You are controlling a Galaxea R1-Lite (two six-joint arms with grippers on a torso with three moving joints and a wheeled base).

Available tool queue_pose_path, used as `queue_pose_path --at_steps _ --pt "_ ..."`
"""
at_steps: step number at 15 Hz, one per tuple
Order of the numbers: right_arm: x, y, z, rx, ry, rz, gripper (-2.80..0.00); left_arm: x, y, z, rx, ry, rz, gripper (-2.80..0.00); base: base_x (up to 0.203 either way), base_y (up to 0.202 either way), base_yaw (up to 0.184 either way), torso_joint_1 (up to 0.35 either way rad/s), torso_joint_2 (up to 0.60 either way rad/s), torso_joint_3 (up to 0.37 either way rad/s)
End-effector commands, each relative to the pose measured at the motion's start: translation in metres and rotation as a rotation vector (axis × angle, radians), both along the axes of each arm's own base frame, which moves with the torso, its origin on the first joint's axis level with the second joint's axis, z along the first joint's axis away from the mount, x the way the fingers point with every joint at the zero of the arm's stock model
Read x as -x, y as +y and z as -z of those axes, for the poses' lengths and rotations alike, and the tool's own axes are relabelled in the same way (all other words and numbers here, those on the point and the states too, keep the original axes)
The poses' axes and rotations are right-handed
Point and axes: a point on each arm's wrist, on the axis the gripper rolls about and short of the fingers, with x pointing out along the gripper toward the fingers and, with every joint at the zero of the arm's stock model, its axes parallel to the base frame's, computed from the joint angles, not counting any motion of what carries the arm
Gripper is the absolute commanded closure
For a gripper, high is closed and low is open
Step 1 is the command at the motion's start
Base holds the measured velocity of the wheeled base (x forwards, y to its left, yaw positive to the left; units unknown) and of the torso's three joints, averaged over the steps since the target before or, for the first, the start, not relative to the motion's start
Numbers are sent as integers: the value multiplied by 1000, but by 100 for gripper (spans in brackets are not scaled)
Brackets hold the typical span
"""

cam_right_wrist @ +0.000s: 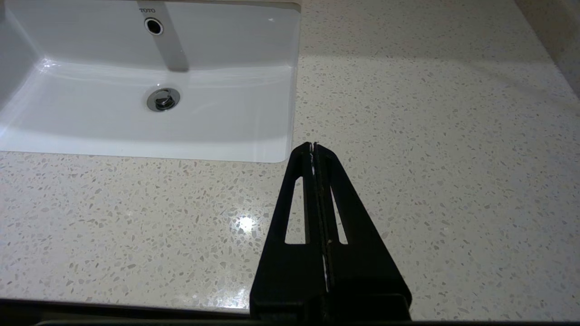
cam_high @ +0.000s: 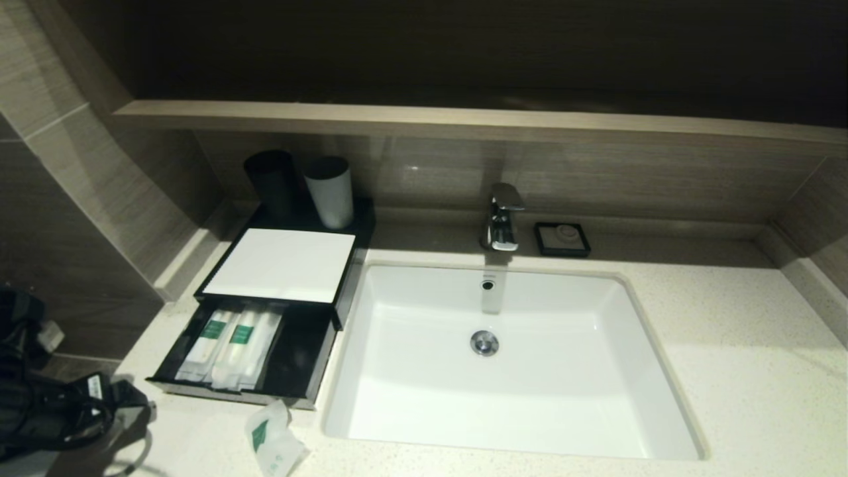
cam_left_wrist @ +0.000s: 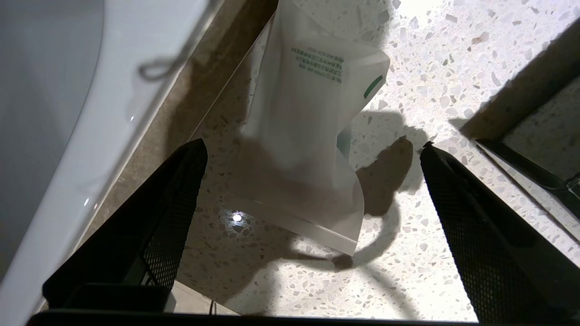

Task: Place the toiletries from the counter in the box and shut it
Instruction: Pick up the bathroom toiletry

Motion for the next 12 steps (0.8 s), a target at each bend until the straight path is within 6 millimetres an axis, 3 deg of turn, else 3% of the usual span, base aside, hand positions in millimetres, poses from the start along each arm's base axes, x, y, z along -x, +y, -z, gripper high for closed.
queue_pose_path --at_steps 1,12 --pt "0 0 0 0 1 0 0 0 0 1 6 1 1 -280 0 0 0 0 0 0" --pt "0 0 0 0 1 0 0 -4 2 5 12 10 -1 -280 0 0 0 0 0 0"
